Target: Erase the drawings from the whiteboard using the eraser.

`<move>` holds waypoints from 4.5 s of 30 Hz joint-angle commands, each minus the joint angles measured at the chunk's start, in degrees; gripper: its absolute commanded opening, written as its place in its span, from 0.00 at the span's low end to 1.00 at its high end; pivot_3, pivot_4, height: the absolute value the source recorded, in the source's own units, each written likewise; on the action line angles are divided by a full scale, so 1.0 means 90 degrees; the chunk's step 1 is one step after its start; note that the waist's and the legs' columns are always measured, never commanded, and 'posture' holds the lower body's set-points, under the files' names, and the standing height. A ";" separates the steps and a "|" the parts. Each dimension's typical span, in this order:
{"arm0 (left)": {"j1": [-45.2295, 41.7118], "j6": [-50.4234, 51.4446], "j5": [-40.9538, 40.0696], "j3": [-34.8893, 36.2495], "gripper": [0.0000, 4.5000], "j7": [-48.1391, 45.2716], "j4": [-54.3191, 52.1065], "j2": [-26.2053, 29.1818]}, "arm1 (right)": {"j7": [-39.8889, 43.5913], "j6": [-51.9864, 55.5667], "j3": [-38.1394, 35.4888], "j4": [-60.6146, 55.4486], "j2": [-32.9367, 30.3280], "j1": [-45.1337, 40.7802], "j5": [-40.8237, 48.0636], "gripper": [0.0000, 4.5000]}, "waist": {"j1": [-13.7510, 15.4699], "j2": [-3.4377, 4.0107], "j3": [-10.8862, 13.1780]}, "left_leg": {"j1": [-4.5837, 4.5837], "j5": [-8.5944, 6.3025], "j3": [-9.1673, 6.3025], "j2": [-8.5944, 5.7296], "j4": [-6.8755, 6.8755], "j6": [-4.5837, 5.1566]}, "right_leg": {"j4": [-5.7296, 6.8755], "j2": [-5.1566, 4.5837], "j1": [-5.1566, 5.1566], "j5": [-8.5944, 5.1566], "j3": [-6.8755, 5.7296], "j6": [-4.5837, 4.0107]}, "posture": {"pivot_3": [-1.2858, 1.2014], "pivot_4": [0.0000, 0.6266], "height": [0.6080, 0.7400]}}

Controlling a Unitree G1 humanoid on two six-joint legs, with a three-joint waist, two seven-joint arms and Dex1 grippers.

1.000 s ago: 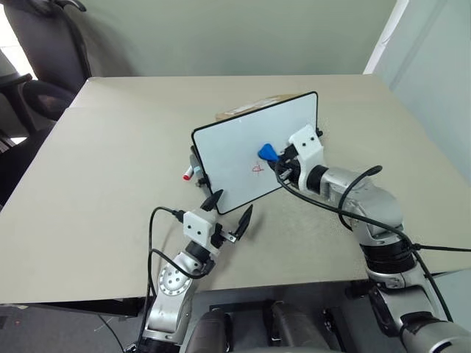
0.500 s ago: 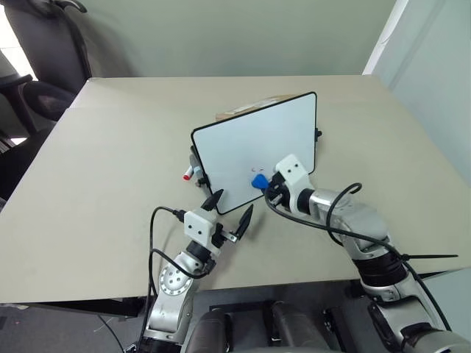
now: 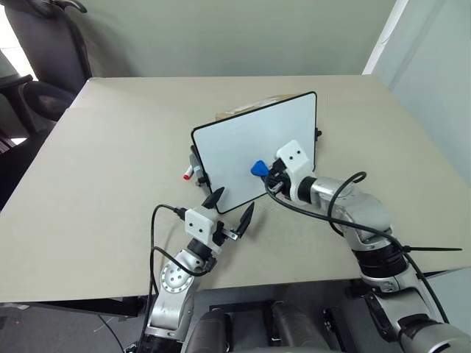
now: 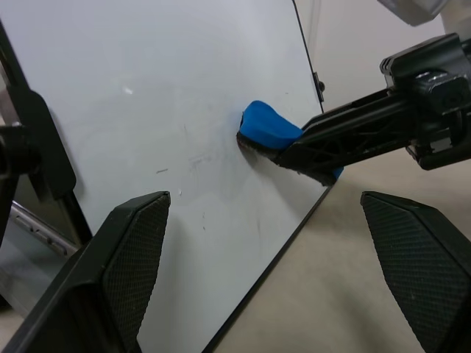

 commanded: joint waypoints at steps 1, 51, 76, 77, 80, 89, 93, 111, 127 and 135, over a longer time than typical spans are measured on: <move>-0.0060 -0.0085 0.0004 -0.0057 1.00 -0.0003 -0.0096 -0.0042 | -0.0102 -0.0110 -0.0128 -0.0288 0.0044 -0.0104 -0.0059 0.11 | 0.0000 0.0000 0.0000 | 0.0000 0.0000 0.0000 0.0000 0.0000 0.0000 | 0.0001 0.0000 0.0000 0.0000 0.0000 0.0000 | 0.52 0.24 1.00; 0.0024 -0.0078 -0.0037 -0.0089 1.00 -0.0039 -0.0186 -0.0010 | -0.0177 0.0298 0.0300 -0.0254 0.0304 -0.0096 -0.0434 0.11 | -0.0069 0.0001 0.0000 | -0.0005 0.0020 0.0000 0.0000 -0.0010 -0.0008 | -0.0002 0.0002 -0.0022 0.0028 0.0001 0.0006 | 0.52 0.24 1.00; -0.0002 -0.0083 -0.0039 0.0002 1.00 -0.0031 -0.0145 0.0042 | -0.0744 0.0264 -0.0619 0.0871 -0.0042 -0.0254 -0.0789 0.11 | -0.0004 0.0000 0.0000 | -0.0003 0.0028 -0.0001 0.0000 0.0005 -0.0005 | -0.0002 0.0001 -0.0012 0.0049 0.0003 -0.0003 | 0.52 0.24 1.00; -0.0003 -0.0079 -0.0047 0.0010 1.00 -0.0036 -0.0146 0.0051 | -0.0766 0.0231 -0.0658 0.0865 -0.0024 -0.0263 -0.0795 0.11 | -0.0006 0.0000 0.0000 | -0.0003 0.0028 -0.0001 0.0000 0.0003 -0.0006 | -0.0001 0.0001 -0.0015 0.0049 0.0003 -0.0003 | 0.52 0.24 1.00; -0.0012 -0.0073 -0.0064 0.0016 1.00 -0.0048 -0.0143 0.0074 | -0.0741 0.0148 -0.0677 0.0743 0.0058 -0.0279 -0.0756 0.11 | -0.0010 0.0000 0.0000 | -0.0005 0.0027 -0.0001 0.0000 -0.0007 -0.0009 | -0.0002 0.0001 -0.0023 0.0047 0.0002 -0.0006 | 0.52 0.24 1.00; -0.0054 -0.0061 -0.0078 0.0017 1.00 -0.0042 -0.0140 0.0096 | -0.0493 0.0165 0.0093 0.0211 0.0497 -0.0192 -0.0674 0.11 | -0.0079 0.0000 0.0000 | -0.0017 0.0022 0.0001 0.0000 -0.0012 -0.0016 | 0.0000 0.0002 -0.0043 0.0044 0.0002 -0.0009 | 0.52 0.24 1.00; -0.0049 -0.0066 -0.0075 0.0022 1.00 -0.0039 -0.0157 0.0102 | -0.0427 0.0208 0.0228 0.0119 0.0588 -0.0221 -0.0631 0.11 | -0.0094 0.0000 0.0000 | -0.0016 0.0023 0.0000 0.0000 -0.0009 -0.0014 | 0.0002 0.0003 -0.0044 0.0049 0.0002 -0.0009 | 0.52 0.24 1.00; -0.0027 -0.0035 -0.0120 0.0072 1.00 -0.0079 -0.0232 0.0169 | -0.0147 -0.0239 -0.0061 -0.0385 0.0863 -0.0542 -0.0362 0.11 | -0.0043 0.0000 0.0000 | -0.0015 0.0020 0.0000 0.0000 -0.0013 -0.0014 | -0.0009 0.0005 -0.0057 0.0047 0.0001 -0.0014 | 0.52 0.24 1.00; -0.0004 -0.0024 -0.0098 0.0123 1.00 -0.0052 -0.0277 0.0216 | -0.0494 0.0117 -0.0062 0.0708 0.0411 -0.0127 -0.0757 0.11 | -0.0010 -0.0001 0.0000 | 0.0011 0.0026 -0.0001 0.0000 0.0005 -0.0008 | -0.0002 0.0004 -0.0036 0.0062 0.0002 -0.0019 | 0.52 0.24 1.00; -0.0113 -0.0038 -0.0043 0.0060 1.00 -0.0093 -0.0100 0.0214 | -0.0435 0.0649 -0.0253 0.0297 -0.0028 0.0194 -0.0753 0.11 | -0.0003 -0.0001 0.0000 | 0.0002 0.0028 -0.0001 0.0000 -0.0003 -0.0021 | -0.0003 0.0004 -0.0035 0.0068 0.0001 -0.0011 | 0.52 0.24 1.00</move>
